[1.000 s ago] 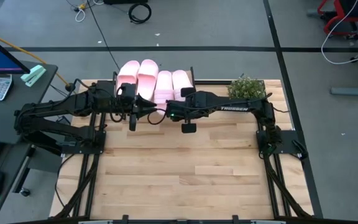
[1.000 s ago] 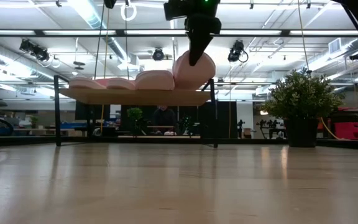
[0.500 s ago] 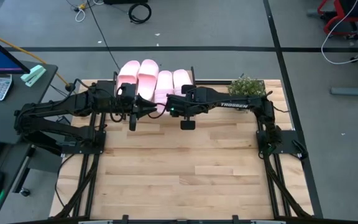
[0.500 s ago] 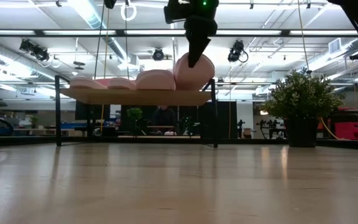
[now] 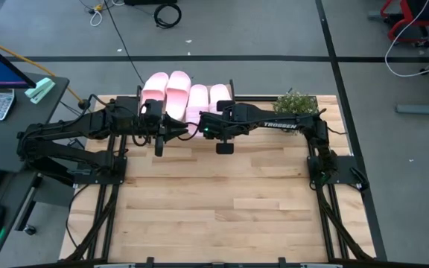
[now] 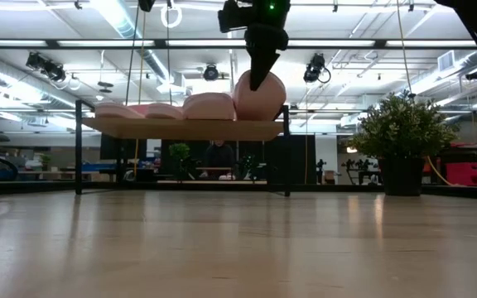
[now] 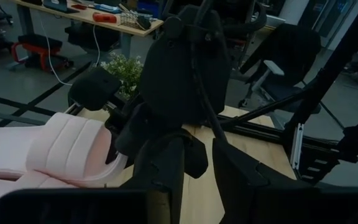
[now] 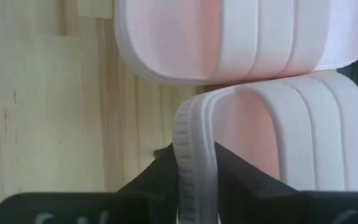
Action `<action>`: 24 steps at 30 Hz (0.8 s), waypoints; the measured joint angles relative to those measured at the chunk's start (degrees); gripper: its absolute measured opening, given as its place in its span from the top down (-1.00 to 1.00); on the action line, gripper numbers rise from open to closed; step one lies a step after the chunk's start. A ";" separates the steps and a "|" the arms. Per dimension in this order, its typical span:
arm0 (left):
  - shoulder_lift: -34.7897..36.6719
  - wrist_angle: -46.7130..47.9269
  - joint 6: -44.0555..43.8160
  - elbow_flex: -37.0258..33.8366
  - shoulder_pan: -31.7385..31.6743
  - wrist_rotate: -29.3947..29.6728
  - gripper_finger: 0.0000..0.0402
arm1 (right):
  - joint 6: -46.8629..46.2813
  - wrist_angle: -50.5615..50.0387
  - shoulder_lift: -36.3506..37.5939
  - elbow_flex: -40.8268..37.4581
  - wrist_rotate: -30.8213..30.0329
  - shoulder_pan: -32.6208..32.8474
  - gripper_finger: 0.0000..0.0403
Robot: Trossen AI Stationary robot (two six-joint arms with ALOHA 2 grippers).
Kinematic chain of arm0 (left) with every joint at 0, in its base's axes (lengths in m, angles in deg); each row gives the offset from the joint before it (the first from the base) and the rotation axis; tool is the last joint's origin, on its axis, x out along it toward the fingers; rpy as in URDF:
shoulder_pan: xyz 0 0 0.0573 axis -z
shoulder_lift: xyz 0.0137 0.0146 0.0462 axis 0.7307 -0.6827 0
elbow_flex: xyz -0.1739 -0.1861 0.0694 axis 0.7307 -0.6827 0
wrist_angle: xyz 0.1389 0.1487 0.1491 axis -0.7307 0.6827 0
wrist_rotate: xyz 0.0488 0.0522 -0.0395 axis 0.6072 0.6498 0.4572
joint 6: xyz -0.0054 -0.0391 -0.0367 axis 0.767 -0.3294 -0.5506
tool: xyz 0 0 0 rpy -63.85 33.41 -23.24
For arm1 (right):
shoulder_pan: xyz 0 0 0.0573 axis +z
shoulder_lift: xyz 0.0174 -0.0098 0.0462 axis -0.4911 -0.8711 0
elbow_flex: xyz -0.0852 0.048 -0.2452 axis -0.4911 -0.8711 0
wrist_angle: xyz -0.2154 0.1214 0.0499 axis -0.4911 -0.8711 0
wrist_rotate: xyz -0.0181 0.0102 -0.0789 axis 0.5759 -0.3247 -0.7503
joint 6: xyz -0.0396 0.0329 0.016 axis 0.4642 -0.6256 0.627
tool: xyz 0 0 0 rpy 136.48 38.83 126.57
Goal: Pick and place slides into the shelf
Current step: Put the pink slides on the shelf
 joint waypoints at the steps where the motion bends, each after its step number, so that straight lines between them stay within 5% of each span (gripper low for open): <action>1: 0.00 0.00 -0.36 0.00 0.01 0.01 0.55 | 0.24 -0.03 0.00 0.00 0.04 0.00 0.55; 24: 0.00 0.02 -0.58 0.00 0.01 -0.01 0.53 | 2.09 -0.47 -0.04 -0.02 4.83 -1.55 -0.10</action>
